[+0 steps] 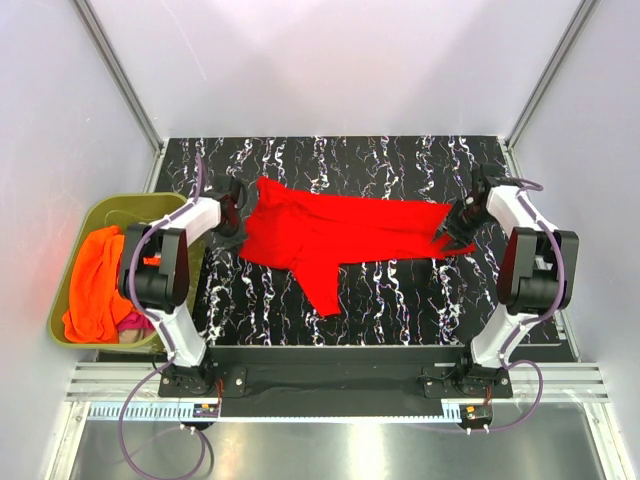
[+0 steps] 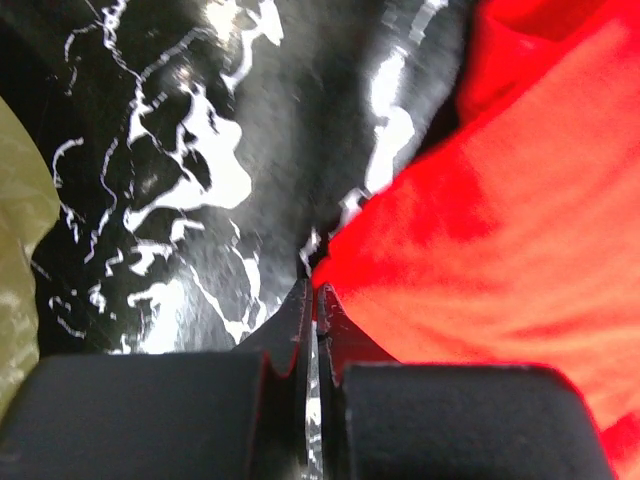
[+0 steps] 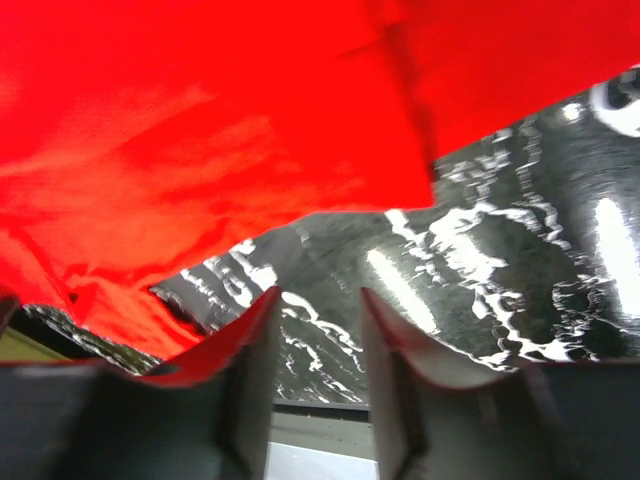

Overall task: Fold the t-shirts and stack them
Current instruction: Flatten the tshirt out

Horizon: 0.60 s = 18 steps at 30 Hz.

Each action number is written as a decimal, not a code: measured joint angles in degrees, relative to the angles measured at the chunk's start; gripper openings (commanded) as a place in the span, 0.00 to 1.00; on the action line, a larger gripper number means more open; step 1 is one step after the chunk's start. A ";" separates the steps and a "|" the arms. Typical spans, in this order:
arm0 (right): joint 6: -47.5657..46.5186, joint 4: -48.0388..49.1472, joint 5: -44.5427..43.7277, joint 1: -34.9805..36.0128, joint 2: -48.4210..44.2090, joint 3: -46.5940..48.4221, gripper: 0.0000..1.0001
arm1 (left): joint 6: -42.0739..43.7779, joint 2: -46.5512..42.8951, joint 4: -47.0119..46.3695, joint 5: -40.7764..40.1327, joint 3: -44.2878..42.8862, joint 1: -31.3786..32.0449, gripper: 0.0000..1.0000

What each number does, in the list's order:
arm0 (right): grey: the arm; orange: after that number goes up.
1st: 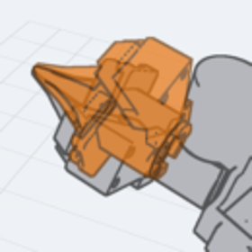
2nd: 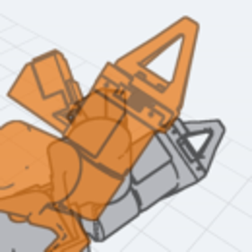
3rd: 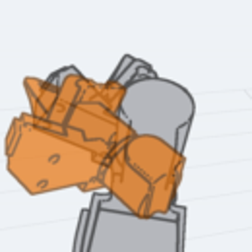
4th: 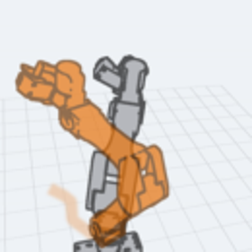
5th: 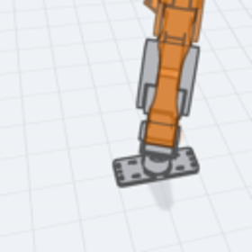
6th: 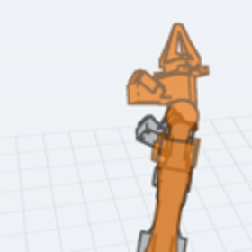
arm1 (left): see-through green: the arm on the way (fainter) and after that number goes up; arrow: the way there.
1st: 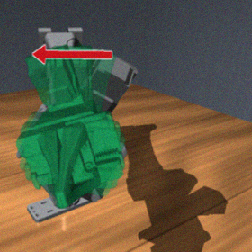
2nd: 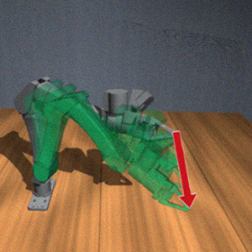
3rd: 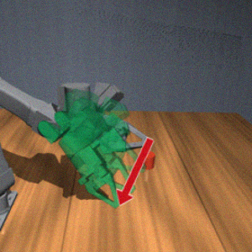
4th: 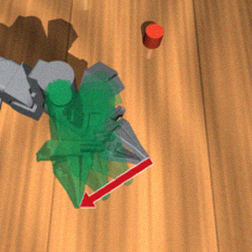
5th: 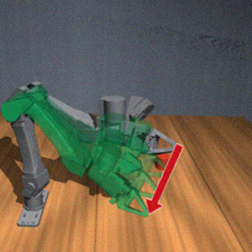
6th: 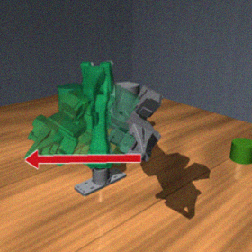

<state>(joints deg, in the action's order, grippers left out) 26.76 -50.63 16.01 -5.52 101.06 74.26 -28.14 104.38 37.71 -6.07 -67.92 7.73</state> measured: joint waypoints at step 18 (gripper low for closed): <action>1.75 7.67 -1.75 -4.94 6.88 -4.96 0.45 | 2.29 -13.77 0.22 2.69 -1.49 5.99 0.00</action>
<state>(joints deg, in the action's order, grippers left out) 28.51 -42.96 14.26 -10.46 107.94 69.30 -25.85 90.61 37.93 -3.38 -69.41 13.72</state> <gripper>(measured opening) 0.458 0.012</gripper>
